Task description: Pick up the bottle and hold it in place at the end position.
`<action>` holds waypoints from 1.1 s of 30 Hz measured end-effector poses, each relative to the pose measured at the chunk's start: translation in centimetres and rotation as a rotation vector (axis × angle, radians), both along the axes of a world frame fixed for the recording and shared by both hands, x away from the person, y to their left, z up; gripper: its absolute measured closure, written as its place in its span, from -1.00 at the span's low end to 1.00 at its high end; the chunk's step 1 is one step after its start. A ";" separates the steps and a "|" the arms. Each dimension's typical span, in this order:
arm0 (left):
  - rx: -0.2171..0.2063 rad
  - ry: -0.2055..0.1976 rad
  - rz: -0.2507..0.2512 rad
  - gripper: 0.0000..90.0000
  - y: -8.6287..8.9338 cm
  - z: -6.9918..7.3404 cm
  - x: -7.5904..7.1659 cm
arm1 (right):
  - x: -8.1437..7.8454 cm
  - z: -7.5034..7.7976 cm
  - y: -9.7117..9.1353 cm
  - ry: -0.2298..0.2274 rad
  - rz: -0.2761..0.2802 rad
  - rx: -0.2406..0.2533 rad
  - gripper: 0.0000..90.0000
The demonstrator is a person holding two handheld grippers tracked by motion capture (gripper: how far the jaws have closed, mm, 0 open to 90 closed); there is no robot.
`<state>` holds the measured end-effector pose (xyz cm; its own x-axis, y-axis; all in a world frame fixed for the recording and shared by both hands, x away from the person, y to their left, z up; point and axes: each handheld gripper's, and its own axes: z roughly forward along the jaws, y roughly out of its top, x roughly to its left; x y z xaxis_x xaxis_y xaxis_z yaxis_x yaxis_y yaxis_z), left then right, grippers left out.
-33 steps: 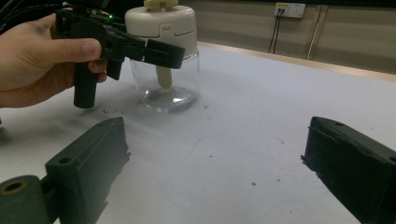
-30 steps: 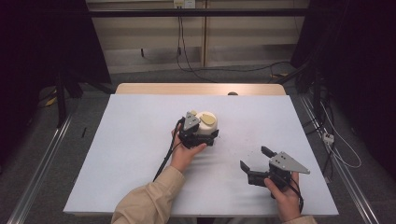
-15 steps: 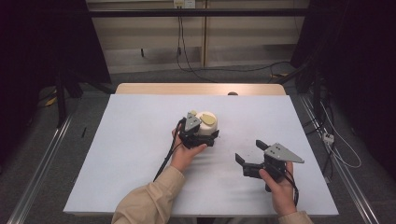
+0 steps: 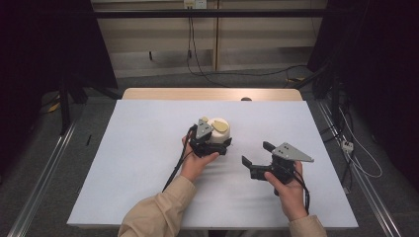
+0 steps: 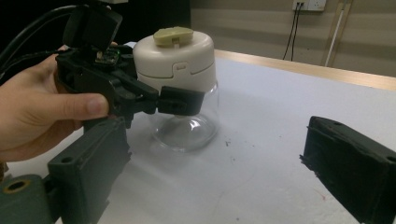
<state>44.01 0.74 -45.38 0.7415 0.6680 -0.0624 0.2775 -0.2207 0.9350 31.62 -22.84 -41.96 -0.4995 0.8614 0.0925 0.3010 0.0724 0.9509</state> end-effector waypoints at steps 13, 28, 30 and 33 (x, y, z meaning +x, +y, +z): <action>0.005 -0.003 0.000 -0.89 0.0 0.0 0.0 | 1.0 0.8 0.9 0.023 0.011 0.003 -0.87; 0.008 -0.005 0.001 -0.89 -0.1 0.0 0.0 | 2.0 1.7 1.8 0.039 0.050 0.024 -0.66; 0.006 -0.003 0.002 -0.89 -0.1 -0.1 0.0 | 2.1 1.8 2.0 0.036 0.061 0.034 -0.62; 0.008 -0.004 0.001 -0.89 -0.1 0.0 0.0 | 2.4 1.9 2.2 0.038 0.064 0.020 -0.56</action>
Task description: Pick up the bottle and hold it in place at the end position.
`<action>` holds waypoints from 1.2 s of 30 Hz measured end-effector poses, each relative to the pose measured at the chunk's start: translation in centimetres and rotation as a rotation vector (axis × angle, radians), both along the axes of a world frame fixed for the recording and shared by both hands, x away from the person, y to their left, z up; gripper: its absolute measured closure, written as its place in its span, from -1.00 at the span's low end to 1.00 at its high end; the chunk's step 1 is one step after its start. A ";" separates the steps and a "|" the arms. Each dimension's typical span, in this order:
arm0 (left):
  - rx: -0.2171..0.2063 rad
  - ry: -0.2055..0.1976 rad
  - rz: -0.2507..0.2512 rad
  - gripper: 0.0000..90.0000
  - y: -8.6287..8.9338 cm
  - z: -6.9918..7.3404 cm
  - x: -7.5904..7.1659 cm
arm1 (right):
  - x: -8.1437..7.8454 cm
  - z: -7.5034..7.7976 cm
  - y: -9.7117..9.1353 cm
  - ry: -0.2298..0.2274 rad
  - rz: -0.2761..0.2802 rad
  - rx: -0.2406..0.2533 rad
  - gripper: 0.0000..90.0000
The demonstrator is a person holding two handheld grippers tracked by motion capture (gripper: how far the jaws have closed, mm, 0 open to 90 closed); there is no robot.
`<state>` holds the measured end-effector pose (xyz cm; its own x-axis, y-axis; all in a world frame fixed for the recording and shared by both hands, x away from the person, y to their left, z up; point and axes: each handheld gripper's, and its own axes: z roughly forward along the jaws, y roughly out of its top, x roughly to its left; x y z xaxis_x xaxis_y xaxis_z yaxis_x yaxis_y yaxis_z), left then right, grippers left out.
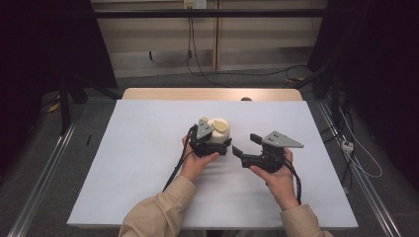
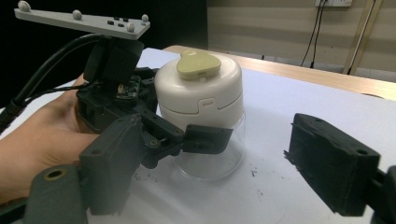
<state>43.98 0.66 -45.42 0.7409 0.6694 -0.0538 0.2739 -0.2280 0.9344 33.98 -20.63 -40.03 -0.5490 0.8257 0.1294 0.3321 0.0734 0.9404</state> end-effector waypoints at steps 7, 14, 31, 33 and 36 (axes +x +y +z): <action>0.004 -0.001 0.001 -0.89 0.0 0.0 0.0 | 0.5 0.2 0.2 0.011 0.010 0.001 -0.30; 0.007 -0.004 0.002 -0.89 0.0 0.0 0.0 | 0.8 0.2 0.3 0.013 0.007 -0.009 -0.03; 0.011 -0.005 0.003 -0.89 -0.1 0.0 0.0 | 1.5 0.5 0.8 0.012 0.053 -0.019 0.33; 0.012 -0.005 0.003 -0.89 -0.1 0.0 0.0 | 1.6 0.5 0.8 0.015 0.059 -0.016 0.34; 0.012 -0.005 0.003 -0.89 -0.1 0.0 0.0 | 1.7 0.6 0.9 0.023 0.065 -0.016 0.38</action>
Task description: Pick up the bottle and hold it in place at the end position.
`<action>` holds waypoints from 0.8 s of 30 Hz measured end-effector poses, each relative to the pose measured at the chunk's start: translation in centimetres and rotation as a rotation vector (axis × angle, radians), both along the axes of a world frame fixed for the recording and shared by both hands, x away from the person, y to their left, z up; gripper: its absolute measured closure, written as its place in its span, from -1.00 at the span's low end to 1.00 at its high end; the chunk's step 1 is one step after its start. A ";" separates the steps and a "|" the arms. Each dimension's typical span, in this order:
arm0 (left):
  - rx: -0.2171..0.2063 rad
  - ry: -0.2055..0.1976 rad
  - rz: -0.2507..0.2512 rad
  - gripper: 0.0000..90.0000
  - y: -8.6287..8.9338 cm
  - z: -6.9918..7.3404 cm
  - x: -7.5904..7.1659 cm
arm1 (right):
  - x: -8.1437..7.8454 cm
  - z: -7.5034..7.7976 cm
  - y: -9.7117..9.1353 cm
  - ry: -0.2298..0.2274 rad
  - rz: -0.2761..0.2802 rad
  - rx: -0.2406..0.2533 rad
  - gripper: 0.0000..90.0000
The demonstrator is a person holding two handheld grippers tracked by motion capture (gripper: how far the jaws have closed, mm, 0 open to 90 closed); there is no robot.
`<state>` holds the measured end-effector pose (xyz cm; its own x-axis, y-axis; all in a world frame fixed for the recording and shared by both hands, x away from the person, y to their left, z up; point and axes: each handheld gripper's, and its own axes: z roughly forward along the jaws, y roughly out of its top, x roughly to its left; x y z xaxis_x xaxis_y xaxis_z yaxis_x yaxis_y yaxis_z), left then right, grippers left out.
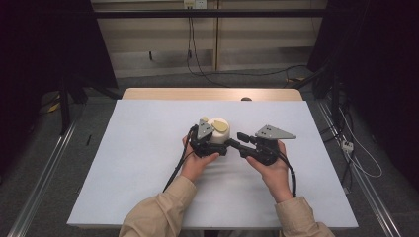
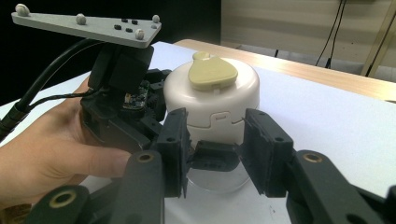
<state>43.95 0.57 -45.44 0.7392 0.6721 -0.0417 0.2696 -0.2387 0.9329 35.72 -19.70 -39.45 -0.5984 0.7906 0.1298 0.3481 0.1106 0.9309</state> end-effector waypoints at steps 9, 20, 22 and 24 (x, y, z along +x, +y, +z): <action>0.000 -0.001 0.002 -0.89 0.0 0.0 0.0 | 0.3 0.4 0.3 0.021 0.010 -0.013 0.60; 0.010 -0.003 -0.001 -0.89 0.0 0.0 0.0 | 1.1 0.5 0.6 0.052 0.044 -0.007 0.78; 0.009 -0.003 -0.001 -0.89 0.0 0.0 0.0 | 1.2 0.5 0.6 0.055 0.049 -0.002 0.82; 0.010 -0.003 -0.001 -0.89 0.0 0.0 0.0 | 1.2 0.5 0.6 0.056 0.052 -0.003 0.84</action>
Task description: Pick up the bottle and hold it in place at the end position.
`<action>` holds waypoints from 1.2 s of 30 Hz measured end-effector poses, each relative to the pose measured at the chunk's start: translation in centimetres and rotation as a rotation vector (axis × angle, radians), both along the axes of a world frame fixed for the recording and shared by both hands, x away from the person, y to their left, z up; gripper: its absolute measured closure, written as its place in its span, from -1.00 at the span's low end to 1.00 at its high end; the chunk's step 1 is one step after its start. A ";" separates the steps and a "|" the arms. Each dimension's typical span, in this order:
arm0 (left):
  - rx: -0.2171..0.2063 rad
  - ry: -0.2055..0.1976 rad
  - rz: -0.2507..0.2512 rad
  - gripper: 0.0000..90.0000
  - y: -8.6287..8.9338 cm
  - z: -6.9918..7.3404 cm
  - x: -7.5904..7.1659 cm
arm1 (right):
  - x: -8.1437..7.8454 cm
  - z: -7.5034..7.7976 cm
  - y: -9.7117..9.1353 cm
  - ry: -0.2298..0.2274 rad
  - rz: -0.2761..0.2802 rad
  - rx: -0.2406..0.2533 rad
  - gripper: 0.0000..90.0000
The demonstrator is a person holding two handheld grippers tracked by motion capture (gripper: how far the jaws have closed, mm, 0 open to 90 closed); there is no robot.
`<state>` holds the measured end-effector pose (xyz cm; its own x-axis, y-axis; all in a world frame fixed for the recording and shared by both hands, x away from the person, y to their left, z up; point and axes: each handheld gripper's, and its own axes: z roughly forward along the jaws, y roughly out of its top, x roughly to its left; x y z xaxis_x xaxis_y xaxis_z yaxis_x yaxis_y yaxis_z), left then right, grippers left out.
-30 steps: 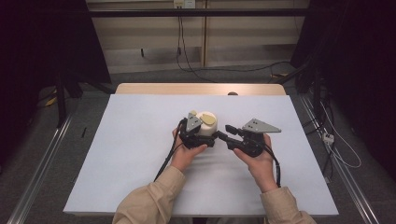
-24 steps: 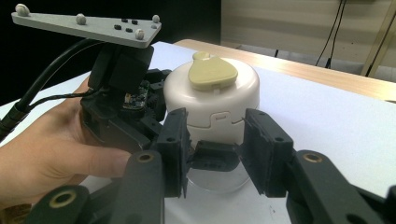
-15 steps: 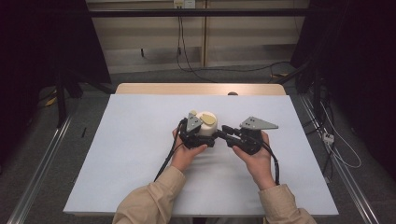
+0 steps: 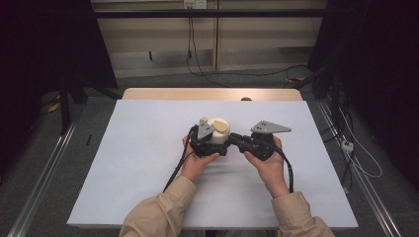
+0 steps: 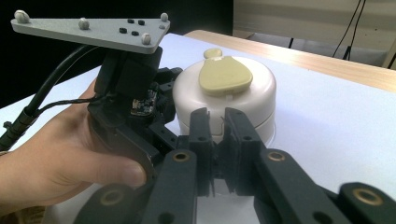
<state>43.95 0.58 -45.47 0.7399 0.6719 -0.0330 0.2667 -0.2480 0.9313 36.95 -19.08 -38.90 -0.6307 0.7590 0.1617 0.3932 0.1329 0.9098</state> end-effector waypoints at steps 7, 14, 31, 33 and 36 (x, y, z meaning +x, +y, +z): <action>0.004 0.000 -0.001 -0.89 0.0 0.0 0.0 | 0.3 0.4 0.2 -0.004 0.012 0.007 0.94; 0.004 -0.001 0.000 -0.89 0.0 0.0 0.0 | 0.6 0.4 0.6 0.005 0.038 0.000 1.00; 0.010 -0.002 0.002 -0.89 0.0 0.0 0.0 | 0.9 0.2 0.5 0.013 0.027 -0.033 1.00; 0.010 -0.002 0.002 -0.89 0.0 0.0 0.0 | 1.0 0.2 0.4 0.015 0.020 -0.035 1.00; 0.010 -0.002 0.002 -0.89 -0.1 0.0 0.0 | 1.1 0.1 0.3 0.021 0.013 -0.035 1.00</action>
